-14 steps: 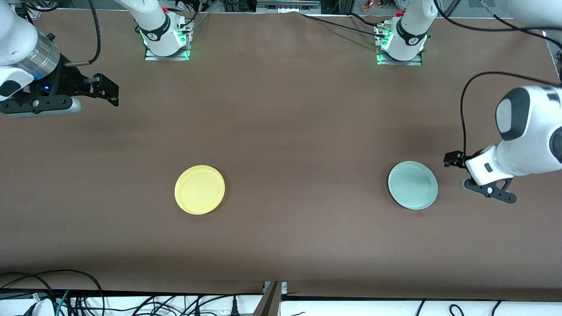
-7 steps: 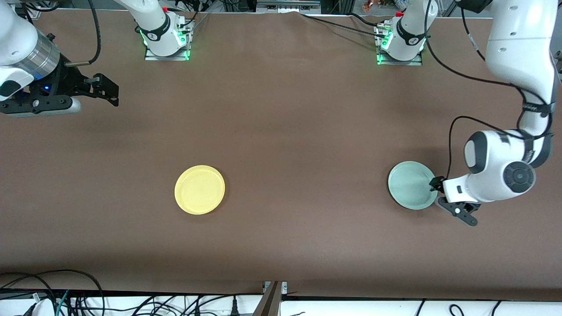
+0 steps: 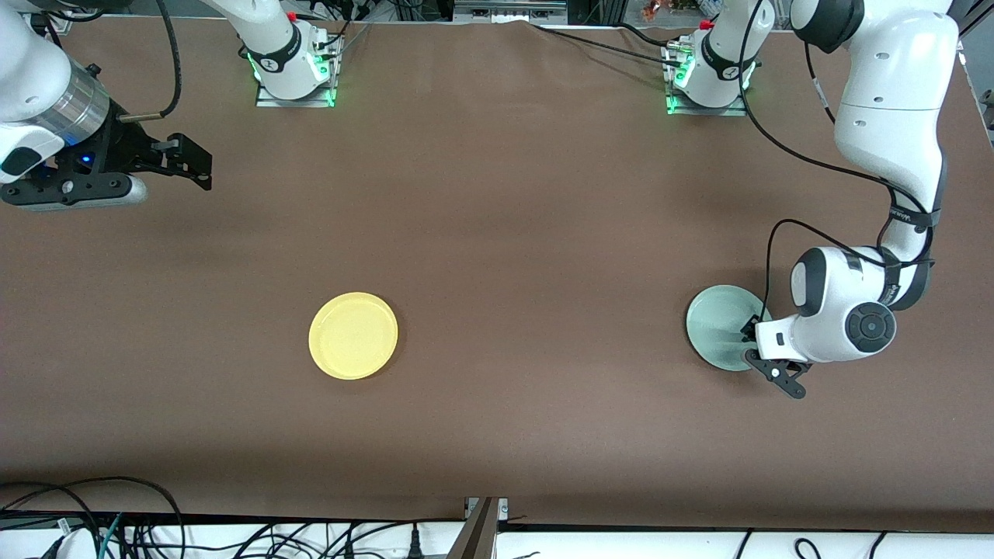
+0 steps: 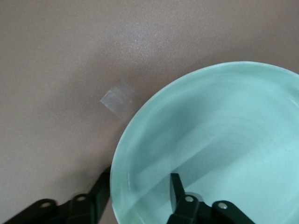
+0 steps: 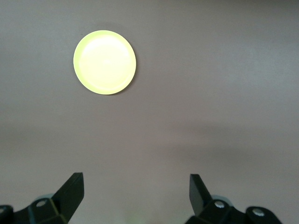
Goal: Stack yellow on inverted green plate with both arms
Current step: 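Reach the left gripper down to the green plate rim, then lift the green plate with the left gripper while the right gripper grips yellow, then flip the green plate upside down and set it down with the left gripper, then open the left gripper and withdraw it while the right gripper lifts yellow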
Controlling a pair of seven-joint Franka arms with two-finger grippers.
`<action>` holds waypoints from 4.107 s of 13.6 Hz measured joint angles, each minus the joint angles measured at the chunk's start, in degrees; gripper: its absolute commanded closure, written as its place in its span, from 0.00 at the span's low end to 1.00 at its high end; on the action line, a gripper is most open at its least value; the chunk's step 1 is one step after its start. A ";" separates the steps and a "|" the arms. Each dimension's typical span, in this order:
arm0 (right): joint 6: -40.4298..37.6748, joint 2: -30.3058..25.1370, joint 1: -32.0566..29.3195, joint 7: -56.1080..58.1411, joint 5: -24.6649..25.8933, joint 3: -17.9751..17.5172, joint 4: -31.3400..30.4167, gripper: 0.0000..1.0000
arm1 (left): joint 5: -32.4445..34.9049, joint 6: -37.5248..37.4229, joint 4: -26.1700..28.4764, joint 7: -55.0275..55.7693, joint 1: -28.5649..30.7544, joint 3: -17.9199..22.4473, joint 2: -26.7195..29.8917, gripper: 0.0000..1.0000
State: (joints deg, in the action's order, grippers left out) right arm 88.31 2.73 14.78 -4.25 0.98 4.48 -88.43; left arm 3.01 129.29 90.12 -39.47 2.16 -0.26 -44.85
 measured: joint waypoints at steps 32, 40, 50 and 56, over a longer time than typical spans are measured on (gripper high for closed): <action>45.65 34.29 -0.55 7.73 -5.80 -0.20 -10.20 0.10 | 63.55 -47.04 -8.53 54.62 -43.90 -0.18 -5.73 1.00; 46.39 38.86 -0.55 7.80 -8.03 -0.20 -5.81 0.64 | 62.18 -50.70 -9.01 60.83 -51.07 0.28 -7.51 1.00; 28.68 37.71 -2.74 8.91 -11.82 0.15 3.23 1.00 | 23.52 -34.31 -26.29 63.81 -49.32 -0.46 -7.15 0.00; 21.43 36.99 -3.31 9.15 -18.17 -0.26 8.54 1.00 | 12.94 -34.32 -28.98 61.74 -32.85 -0.23 -1.50 0.00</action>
State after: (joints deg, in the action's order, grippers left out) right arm 109.73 39.71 11.47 4.90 -17.19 4.22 -79.89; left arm 15.95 94.96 61.14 22.28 -30.69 -0.48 -46.35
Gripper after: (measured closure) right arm 0.982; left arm 0.000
